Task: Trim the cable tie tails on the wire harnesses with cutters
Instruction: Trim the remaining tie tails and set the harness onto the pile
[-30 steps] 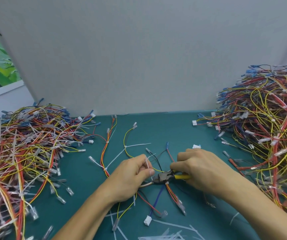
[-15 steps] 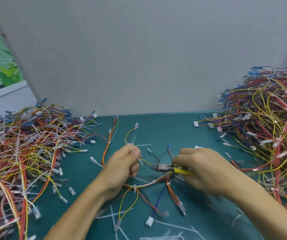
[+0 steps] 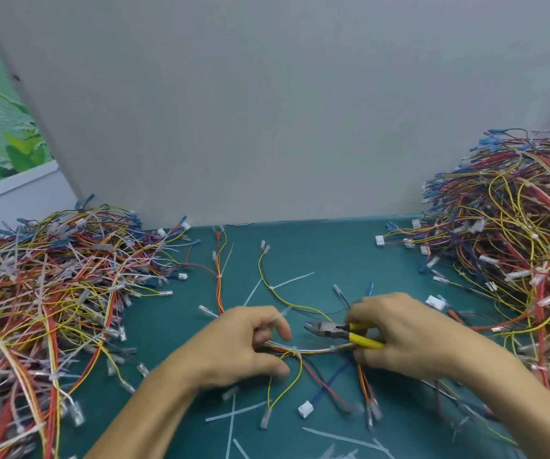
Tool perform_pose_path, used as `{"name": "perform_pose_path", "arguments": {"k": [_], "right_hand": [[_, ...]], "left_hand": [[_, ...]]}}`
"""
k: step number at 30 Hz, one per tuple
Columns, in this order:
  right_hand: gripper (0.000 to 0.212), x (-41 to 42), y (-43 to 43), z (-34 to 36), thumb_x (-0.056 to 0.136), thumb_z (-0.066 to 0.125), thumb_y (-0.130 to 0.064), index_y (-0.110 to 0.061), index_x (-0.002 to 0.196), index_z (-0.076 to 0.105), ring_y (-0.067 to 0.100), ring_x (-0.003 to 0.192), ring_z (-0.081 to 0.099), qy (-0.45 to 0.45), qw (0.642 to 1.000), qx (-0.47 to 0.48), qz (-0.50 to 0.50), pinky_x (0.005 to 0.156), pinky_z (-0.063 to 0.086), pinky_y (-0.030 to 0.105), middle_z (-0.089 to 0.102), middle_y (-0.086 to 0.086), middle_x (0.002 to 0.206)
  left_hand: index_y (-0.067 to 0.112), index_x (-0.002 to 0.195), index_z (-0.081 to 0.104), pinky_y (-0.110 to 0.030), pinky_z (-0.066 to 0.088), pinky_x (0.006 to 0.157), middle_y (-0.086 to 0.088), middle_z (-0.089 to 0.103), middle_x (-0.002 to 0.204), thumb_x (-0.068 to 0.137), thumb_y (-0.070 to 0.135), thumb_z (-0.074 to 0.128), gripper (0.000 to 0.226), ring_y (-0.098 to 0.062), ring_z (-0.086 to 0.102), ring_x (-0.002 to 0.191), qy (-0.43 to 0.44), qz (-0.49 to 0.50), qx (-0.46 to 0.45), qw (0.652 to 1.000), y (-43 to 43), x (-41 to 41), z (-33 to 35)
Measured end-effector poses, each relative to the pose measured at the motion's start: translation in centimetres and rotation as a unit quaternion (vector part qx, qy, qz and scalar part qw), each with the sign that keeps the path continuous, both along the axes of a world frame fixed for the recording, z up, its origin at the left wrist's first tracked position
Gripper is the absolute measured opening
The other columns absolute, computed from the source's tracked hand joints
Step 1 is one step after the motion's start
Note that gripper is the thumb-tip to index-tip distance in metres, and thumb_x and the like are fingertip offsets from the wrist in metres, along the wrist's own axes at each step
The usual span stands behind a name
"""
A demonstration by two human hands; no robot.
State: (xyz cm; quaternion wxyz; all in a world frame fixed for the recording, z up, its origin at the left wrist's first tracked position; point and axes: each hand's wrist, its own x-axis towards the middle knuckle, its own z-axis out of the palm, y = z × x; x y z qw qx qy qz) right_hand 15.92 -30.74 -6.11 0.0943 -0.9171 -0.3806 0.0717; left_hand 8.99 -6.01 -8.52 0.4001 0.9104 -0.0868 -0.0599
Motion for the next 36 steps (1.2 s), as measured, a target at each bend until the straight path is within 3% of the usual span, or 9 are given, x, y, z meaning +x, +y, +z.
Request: {"name": "perform_pose_path", "arguments": {"k": [4,7,11,19,23,28,31,36], "right_hand": [[0.023,-0.1,-0.2,1.0,0.084,0.059,-0.045,-0.032,0.104,0.061,0.015,0.098,0.052,-0.02,1.0,-0.02,0.001,0.082,0.047,0.033,0.048,-0.013,0.097],[0.011,-0.7,0.0,1.1,0.085,0.053,-0.041,-0.031,0.09,0.054,0.023,0.094,0.053,-0.064,0.996,-0.063,0.001,0.073,0.045,0.034,0.04,-0.01,0.09],[0.012,-1.6,0.8,0.7,0.085,0.05,-0.036,-0.027,0.092,0.056,0.027,0.094,0.056,-0.091,0.991,-0.102,-0.002,0.065,0.036,0.032,0.038,-0.008,0.09],[0.017,-2.2,1.7,0.8,0.084,0.05,-0.031,-0.025,0.098,0.058,0.03,0.089,0.055,-0.124,0.984,-0.13,-0.018,0.061,0.032,0.032,0.033,-0.005,0.089],[0.015,-2.4,2.0,0.7,0.083,0.05,-0.029,-0.025,0.095,0.057,0.029,0.078,0.043,-0.124,0.982,-0.141,-0.02,0.054,0.026,0.032,0.033,-0.005,0.089],[0.018,-2.4,2.1,0.4,0.084,0.048,-0.03,-0.024,0.097,0.059,0.031,0.088,0.053,-0.115,0.985,-0.131,-0.018,0.062,0.031,0.032,0.036,-0.005,0.09],[0.015,-2.5,2.2,0.3,0.086,0.046,-0.031,-0.024,0.093,0.058,0.031,0.085,0.051,-0.106,0.986,-0.128,-0.013,0.061,0.031,0.033,0.036,-0.004,0.089],[0.016,-2.5,2.2,0.2,0.085,0.047,-0.028,-0.023,0.094,0.059,0.03,0.079,0.041,-0.093,0.987,-0.134,-0.009,0.058,0.029,0.032,0.04,-0.002,0.09]], "left_hand": [[0.032,0.088,0.061,-0.018,0.029,0.052,0.009,0.035,0.051,0.075,0.038,0.077,0.021,-0.007,0.033,0.051,-0.069,0.023,0.058,0.996,-1.3,0.4,-1.0],[0.028,0.084,0.061,-0.014,0.03,0.051,0.013,0.043,0.048,0.086,0.036,0.067,0.01,-0.006,0.038,0.049,-0.088,0.031,0.059,0.994,-1.5,0.6,-1.0],[0.029,0.074,0.056,-0.012,0.032,0.052,0.021,0.049,0.051,0.09,0.03,0.062,0.018,-0.002,0.043,0.052,-0.095,0.046,0.065,0.992,-1.6,0.9,-1.2],[0.028,0.08,0.055,-0.032,0.044,0.065,0.018,0.053,0.061,0.091,0.034,0.056,0.013,-0.006,0.043,0.06,-0.099,0.056,0.083,0.99,-2.0,1.3,-1.7],[0.024,0.079,0.056,-0.027,0.039,0.061,0.021,0.053,0.061,0.091,0.032,0.056,0.014,-0.004,0.043,0.059,-0.1,0.051,0.069,0.991,-1.9,1.3,-1.8],[0.029,0.075,0.053,-0.021,0.035,0.058,0.021,0.053,0.061,0.091,0.031,0.057,0.017,-0.004,0.043,0.059,-0.103,0.048,0.063,0.992,-1.8,1.3,-2.0],[0.029,0.073,0.053,-0.016,0.032,0.054,0.018,0.051,0.059,0.091,0.029,0.058,0.019,-0.005,0.041,0.057,-0.107,0.041,0.052,0.992,-1.7,1.3,-2.0],[0.026,0.075,0.054,-0.02,0.034,0.057,0.015,0.048,0.058,0.091,0.028,0.057,0.016,-0.005,0.039,0.057,-0.106,0.037,0.038,0.993,-1.6,1.3,-2.1]]}}
